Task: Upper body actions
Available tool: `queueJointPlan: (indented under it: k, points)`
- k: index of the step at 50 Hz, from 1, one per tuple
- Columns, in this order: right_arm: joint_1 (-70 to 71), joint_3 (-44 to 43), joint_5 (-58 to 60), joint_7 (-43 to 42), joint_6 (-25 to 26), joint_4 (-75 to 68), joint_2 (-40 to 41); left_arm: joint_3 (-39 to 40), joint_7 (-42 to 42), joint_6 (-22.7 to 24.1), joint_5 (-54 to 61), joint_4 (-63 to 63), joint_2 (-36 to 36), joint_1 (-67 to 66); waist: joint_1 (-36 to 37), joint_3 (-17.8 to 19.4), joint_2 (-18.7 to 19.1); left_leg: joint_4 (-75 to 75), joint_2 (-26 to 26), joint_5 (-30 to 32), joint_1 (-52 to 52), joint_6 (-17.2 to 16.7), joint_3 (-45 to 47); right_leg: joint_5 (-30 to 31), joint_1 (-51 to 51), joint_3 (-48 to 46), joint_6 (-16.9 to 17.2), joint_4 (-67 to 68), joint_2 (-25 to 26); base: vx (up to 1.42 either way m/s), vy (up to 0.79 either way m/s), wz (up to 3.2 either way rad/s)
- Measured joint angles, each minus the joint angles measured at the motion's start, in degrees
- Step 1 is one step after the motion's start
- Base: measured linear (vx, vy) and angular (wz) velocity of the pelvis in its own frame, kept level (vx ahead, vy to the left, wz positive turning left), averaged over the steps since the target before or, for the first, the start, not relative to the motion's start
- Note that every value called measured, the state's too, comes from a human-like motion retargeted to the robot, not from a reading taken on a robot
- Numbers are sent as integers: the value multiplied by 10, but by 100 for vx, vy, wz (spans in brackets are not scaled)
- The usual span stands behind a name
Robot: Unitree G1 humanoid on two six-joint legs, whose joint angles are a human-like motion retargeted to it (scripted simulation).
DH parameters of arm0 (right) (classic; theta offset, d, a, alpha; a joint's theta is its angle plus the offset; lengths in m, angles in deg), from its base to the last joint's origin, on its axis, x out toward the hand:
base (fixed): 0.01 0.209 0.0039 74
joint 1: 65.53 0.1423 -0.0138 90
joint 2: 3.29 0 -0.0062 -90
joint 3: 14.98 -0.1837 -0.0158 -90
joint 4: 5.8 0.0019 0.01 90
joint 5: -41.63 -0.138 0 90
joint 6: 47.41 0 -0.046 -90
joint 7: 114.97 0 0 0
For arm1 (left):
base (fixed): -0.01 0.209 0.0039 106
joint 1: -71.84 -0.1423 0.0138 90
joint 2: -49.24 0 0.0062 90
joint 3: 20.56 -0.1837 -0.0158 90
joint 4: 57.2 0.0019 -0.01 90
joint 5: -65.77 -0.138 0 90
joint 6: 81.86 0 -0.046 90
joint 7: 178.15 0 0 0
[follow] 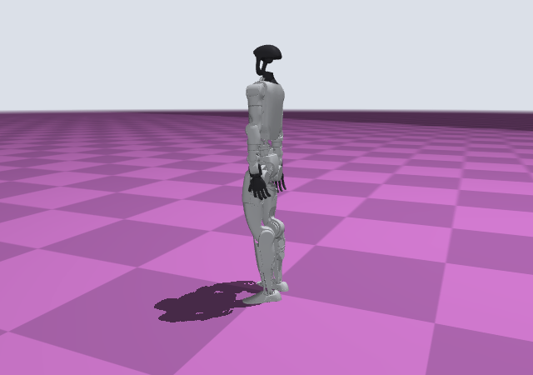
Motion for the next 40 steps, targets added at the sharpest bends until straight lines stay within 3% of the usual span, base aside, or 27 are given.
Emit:
queueJointPlan:
  k: [40]
  points:
    - [8, -5, -12, 8, -10, -9, -3, -11, 2, 0, -5, 4, -7, 6, 1, 2, -1, 1, 1, 2, 2, 0, 1, 1, 1, 2, 0, 1, -1, 0, 0, 0]
